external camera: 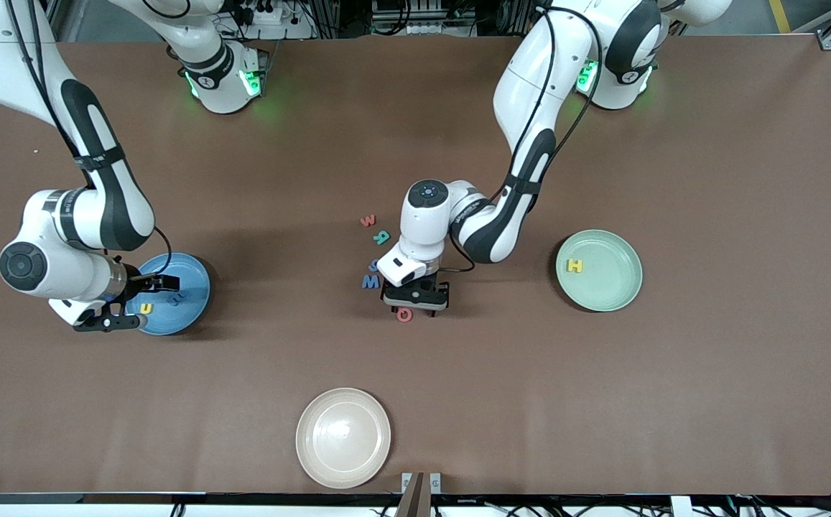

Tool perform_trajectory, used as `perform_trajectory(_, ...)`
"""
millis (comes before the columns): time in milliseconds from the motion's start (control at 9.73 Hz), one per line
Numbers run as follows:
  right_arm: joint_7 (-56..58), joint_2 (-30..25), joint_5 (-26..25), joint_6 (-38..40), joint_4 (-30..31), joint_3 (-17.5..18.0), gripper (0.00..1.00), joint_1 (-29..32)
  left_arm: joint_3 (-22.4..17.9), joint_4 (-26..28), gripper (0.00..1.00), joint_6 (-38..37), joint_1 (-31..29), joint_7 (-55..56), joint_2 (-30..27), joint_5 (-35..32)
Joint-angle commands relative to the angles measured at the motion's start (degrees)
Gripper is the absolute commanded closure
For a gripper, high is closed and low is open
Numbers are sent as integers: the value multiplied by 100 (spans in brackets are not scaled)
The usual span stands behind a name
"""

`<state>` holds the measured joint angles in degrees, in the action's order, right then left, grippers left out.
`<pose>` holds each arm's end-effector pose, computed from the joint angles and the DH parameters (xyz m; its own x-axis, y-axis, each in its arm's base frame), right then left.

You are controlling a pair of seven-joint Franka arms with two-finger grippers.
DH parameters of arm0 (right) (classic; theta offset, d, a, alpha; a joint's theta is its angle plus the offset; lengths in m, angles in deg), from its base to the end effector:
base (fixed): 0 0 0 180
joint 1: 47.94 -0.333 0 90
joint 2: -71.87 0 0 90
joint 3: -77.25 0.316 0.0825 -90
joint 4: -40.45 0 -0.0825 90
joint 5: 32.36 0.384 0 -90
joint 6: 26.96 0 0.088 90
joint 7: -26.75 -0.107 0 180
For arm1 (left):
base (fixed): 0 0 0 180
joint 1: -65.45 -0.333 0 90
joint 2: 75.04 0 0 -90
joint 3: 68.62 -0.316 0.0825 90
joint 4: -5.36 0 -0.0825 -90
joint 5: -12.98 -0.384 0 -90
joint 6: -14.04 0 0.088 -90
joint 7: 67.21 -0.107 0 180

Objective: Sort upper and lower case letters into plates
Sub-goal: 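Lower the left gripper around the pink Q and close it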

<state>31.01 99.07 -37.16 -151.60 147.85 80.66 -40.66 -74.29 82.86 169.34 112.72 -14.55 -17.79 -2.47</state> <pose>0.6157 -0.0465 0.2453 0.9832 0.0536 -0.1743 0.0579 -0.9981 0.0196 0.5492 -0.5263 0.1541 0.9136 -0.0678 0.4010 -0.1096 -0.9906 0.0821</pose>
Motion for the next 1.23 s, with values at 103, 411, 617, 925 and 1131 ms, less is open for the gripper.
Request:
perform_trajectory(103, -66, -109, -65, 10, 53, 28, 0, 11, -74, -129, 7, 97, 45, 25, 111, -134)
perform_trajectory(411, -75, -109, -65, 10, 53, 28, 0, 11, -66, -103, 10, 97, 45, 60, 120, -125)
perform_trajectory(617, -75, -109, -65, 10, 53, 28, 0, 2, -66, -85, 15, 88, 45, 60, 120, -125)
perform_trajectory(925, -75, -109, -56, 19, 53, 28, 0, -33, -66, -85, 16, 88, 54, 147, 120, -116)
perform_trajectory(1131, -75, -109, -56, 19, 53, 37, 0, -33, -57, -85, 36, 88, 54, 148, 120, -107)
